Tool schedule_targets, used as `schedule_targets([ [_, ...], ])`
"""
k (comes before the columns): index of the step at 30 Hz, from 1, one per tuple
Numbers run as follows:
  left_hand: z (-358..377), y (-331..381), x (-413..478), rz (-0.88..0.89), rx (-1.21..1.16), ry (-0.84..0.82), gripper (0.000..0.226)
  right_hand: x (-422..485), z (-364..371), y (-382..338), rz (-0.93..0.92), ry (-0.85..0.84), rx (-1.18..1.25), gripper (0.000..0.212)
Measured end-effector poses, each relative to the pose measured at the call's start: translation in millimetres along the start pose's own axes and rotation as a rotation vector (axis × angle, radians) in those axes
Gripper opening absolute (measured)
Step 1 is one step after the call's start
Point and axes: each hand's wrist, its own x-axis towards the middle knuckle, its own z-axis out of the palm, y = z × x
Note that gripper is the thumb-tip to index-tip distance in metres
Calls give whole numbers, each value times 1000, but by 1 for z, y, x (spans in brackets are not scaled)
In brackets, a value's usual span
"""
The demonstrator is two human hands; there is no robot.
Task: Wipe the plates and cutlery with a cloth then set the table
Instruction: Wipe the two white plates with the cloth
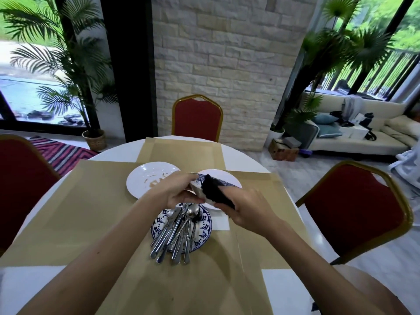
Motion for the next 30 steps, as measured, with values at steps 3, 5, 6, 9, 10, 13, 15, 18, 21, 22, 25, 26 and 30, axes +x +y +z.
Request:
schedule_targets([
  [3,1,-10,-4,92,57,52,57,-10,12,6,-100,-24,-153,31],
  [5,4,-16,-7,196,120,95,61,-17,20,10,-168,5,-223,49],
  [6,5,-19,-7,250,154,111,63,-21,23,11,-177,14,-246,59],
  [9,6,-25,-8,361,211,152,65,-28,31,15,-191,-4,-257,63],
  [10,3,-28,-8,395,224,163,63,-28,28,17,-200,-21,-247,56],
  [13,-6,-35,-7,498,304,162,63,-20,5,19,-48,-388,-48,55],
  [15,-11,-40,-6,525,315,145,63,-17,-10,27,121,-637,19,55],
  [18,-9,-44,-9,546,342,117,62,-6,-16,49,233,-615,-223,69],
  [21,0,-47,-9,546,295,91,61,3,5,56,359,-628,-486,58],
  [22,1,-48,-6,551,277,101,61,4,15,49,356,-613,-456,62],
  [25,-2,-49,-1,570,260,127,62,1,32,17,290,-642,-164,68],
  [26,-7,-50,0,565,250,142,61,-3,33,8,266,-678,-60,61],
  [30,-30,-59,-1,527,221,173,62,-31,16,12,192,-705,-60,69],
])
